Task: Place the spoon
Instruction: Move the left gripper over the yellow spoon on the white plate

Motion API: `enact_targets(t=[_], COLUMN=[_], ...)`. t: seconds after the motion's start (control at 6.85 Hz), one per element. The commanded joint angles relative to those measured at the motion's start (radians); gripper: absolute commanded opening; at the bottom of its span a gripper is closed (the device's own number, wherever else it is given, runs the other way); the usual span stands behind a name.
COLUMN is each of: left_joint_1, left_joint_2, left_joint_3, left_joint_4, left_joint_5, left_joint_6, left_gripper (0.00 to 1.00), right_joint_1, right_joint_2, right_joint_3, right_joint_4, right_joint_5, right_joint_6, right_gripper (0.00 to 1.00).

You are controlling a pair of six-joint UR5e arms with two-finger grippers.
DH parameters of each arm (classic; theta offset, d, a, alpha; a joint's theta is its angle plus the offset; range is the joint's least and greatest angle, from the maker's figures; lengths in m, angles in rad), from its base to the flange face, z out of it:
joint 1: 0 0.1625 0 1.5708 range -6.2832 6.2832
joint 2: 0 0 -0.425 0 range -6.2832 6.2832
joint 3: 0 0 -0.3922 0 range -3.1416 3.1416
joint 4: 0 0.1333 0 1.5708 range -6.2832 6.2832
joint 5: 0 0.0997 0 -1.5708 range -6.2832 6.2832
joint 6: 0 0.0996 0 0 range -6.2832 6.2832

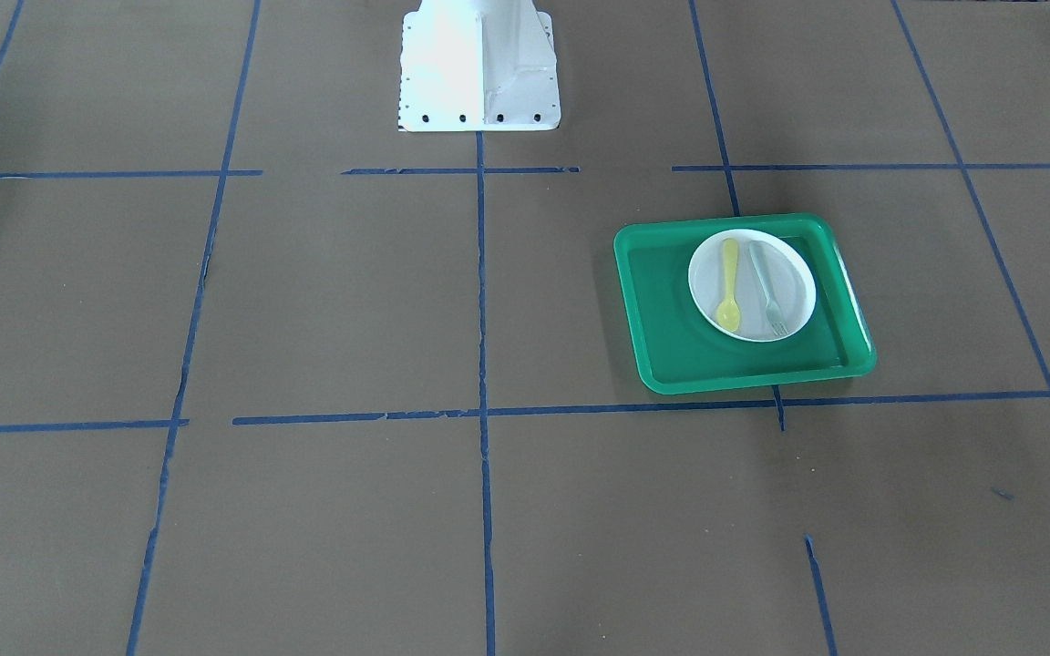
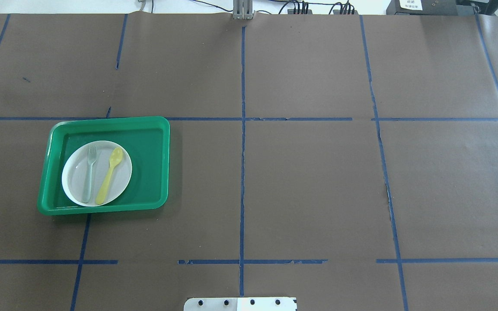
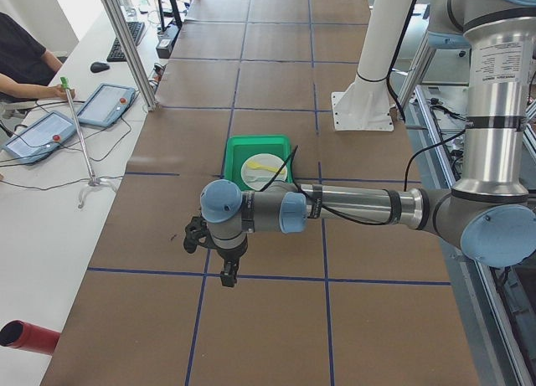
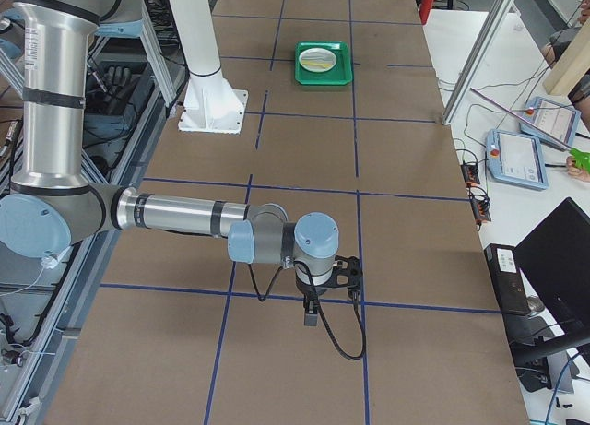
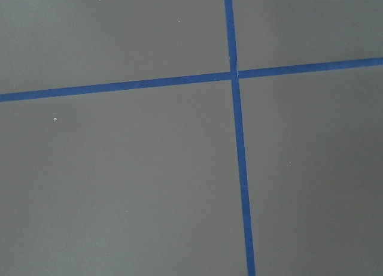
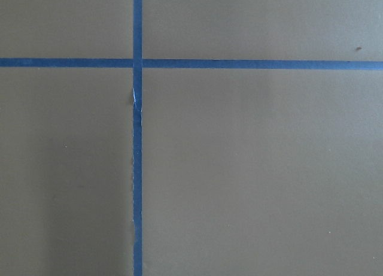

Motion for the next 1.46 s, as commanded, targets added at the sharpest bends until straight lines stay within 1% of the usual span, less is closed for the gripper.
enact_targets(t=[0.0, 0.15, 0.29, 0.44, 0.58, 0.73, 0.88, 1.02, 1.17, 1.31], left_joint_1=[0.019, 0.098, 0.201, 0.27, 0.366, 0.439, 0.535, 0.609, 0.67, 0.712], left_joint_2=[-0.031, -0.033, -0.033, -0.036, -0.043, -0.086, -0.117, -0.158, -0.178, -0.195], left_joint_3=[-0.047, -0.111, -0.178, -0.226, -0.28, -0.311, -0.332, -0.334, -0.322, -0.287], left_joint_4=[-0.003, -0.006, -0.067, -0.145, -0.155, -0.159, -0.159, -0.159, -0.167, -0.187], left_joint_5=[0.001, 0.001, 0.002, 0.007, 0.01, 0.013, 0.036, 0.095, 0.124, 0.16], left_joint_6=[-0.007, -0.113, -0.297, -0.467, -0.613, -0.751, -0.885, -0.991, -1.062, -1.091], left_gripper=[1.0, 1.0, 1.0, 1.0, 1.0, 1.0, 1.0, 1.0, 1.0, 1.0], right_joint_1=[0.0, 0.0, 0.0, 0.0, 0.0, 0.0, 0.0, 0.0, 0.0, 0.0], right_joint_2=[0.0, 0.0, 0.0, 0.0, 0.0, 0.0, 0.0, 0.0, 0.0, 0.0], right_joint_3=[0.0, 0.0, 0.0, 0.0, 0.0, 0.0, 0.0, 0.0, 0.0, 0.0], right_joint_4=[0.0, 0.0, 0.0, 0.0, 0.001, 0.0, 0.001, 0.001, 0.0, 0.0], right_joint_5=[0.0, 0.0, 0.0, 0.0, 0.0, 0.0, 0.0, 0.0, 0.0, 0.0], right_joint_6=[0.0, 0.0, 0.0, 0.0, 0.0, 0.0, 0.0, -0.001, -0.001, 0.0], right_gripper=[1.0, 1.0, 1.0, 1.0, 1.0, 1.0, 1.0, 1.0, 1.0, 1.0])
